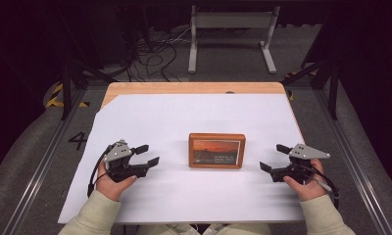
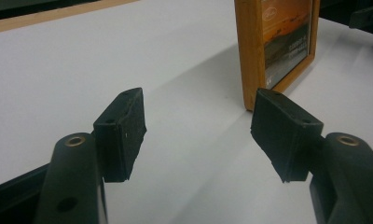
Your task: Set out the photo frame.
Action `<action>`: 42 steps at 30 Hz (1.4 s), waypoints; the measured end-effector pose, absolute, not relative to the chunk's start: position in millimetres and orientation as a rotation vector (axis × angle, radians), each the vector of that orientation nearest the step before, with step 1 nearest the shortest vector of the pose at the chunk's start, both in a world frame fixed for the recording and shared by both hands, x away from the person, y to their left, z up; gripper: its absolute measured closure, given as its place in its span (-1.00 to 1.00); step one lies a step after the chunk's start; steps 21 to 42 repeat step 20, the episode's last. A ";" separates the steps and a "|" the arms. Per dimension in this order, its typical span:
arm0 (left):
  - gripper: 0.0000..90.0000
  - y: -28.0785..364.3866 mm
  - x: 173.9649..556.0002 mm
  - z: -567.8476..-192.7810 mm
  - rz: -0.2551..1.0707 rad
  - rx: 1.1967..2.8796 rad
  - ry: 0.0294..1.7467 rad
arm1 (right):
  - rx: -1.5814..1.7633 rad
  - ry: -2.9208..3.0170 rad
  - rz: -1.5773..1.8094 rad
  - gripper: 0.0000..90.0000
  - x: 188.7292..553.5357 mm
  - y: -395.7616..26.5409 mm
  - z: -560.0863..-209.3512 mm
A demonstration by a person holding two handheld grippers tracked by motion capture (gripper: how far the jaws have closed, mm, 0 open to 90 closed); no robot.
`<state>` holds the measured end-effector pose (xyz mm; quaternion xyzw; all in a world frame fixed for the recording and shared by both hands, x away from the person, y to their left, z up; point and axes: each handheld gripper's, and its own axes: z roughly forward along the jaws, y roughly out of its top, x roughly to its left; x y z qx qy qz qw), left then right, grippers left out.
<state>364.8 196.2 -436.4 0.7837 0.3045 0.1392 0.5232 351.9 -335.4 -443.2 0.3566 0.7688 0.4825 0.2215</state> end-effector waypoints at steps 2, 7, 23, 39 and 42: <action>-0.21 196.1 365.6 -437.0 0.329 1.878 0.730 | 0.986 2.114 1.328 -0.92 352.6 -335.8 -444.0; -0.21 195.4 366.6 -437.9 0.324 1.877 0.731 | 0.984 2.111 1.305 -0.91 355.4 -333.0 -447.3; -0.22 195.7 366.6 -437.8 0.327 1.876 0.732 | 0.978 2.107 1.309 -0.91 354.4 -332.8 -445.4; -0.22 195.7 366.6 -437.8 0.327 1.876 0.732 | 0.978 2.107 1.309 -0.91 354.4 -332.8 -445.4; -0.22 195.7 366.6 -437.8 0.327 1.876 0.732 | 0.978 2.107 1.309 -0.91 354.4 -332.8 -445.4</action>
